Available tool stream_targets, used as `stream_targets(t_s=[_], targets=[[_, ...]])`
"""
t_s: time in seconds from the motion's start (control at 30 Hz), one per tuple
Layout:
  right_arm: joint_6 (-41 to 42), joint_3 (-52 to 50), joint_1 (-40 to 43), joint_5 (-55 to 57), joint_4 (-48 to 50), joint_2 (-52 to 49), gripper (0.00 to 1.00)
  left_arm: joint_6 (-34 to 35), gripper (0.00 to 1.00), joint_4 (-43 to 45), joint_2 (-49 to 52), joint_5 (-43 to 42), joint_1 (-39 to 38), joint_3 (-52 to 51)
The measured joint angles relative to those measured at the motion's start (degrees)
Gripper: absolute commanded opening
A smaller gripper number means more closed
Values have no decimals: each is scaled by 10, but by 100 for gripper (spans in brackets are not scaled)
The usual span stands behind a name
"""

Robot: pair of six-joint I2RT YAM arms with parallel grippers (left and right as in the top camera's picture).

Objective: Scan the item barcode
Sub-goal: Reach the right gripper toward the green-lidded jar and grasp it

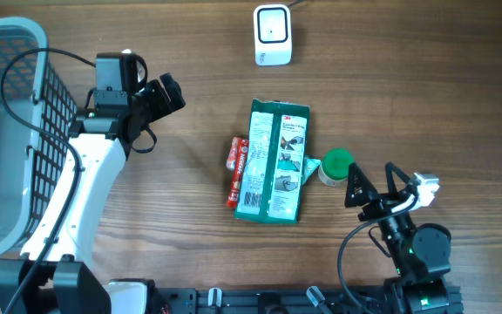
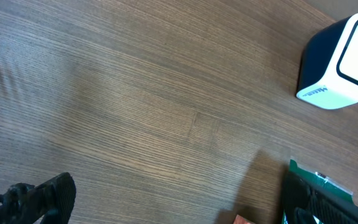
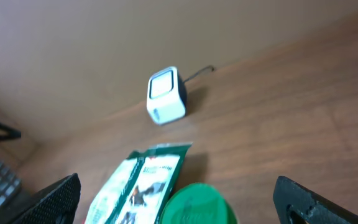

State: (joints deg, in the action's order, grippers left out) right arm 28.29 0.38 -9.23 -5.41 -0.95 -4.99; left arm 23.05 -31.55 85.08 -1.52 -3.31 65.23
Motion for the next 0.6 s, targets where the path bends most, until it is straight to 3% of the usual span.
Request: stream_targets(t_s=[0.3,0.43,0.6], targets=[[-41,101,0,-25,-156,-5,100,0,100,0,0,0,0,0],[-66,218,0,-25,-210,-32,100,0,100,0,0,0,0,0],[-87,401,0,-24,-351,-143,100,0,100,-1,0,1,0,0]])
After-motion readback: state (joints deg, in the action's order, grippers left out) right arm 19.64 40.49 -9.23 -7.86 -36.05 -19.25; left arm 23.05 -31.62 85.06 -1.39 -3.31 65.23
